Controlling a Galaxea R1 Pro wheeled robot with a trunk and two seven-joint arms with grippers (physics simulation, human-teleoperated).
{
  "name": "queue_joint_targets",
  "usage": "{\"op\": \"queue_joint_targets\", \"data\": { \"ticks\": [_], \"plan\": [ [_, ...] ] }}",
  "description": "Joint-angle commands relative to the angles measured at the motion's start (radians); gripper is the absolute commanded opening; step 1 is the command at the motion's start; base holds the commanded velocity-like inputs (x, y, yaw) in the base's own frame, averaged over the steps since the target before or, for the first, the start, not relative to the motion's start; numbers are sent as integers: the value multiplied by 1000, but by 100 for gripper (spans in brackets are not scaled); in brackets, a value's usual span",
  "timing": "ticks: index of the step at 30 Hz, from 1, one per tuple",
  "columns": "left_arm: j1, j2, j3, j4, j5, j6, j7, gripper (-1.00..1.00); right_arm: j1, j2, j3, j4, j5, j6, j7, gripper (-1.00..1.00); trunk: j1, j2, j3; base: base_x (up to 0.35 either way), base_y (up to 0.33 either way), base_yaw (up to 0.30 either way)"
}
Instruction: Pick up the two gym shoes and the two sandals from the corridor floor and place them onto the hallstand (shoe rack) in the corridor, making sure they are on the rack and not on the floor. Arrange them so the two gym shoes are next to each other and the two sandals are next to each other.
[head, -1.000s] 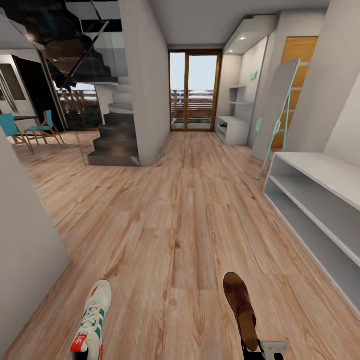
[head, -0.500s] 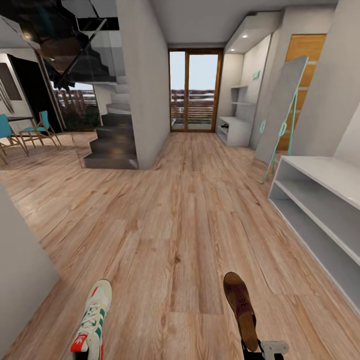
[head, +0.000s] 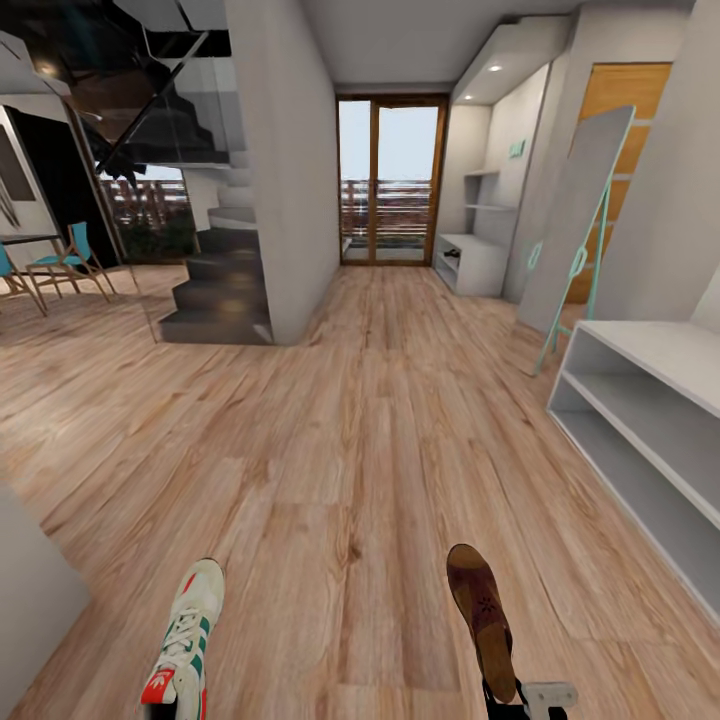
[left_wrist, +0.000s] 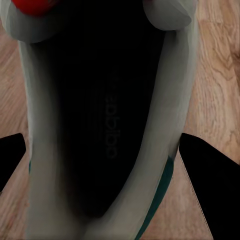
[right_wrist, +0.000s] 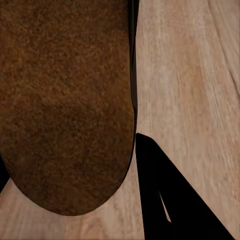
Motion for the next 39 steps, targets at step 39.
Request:
{"op": "queue_joint_targets", "data": {
  "ticks": [39],
  "plan": [
    [-1,-2,6,-2,-10,-3,-5,-100,-1,1,-8,-1,1,-3,5,-100,0,0,-1,338,0,0]
  ]
}}
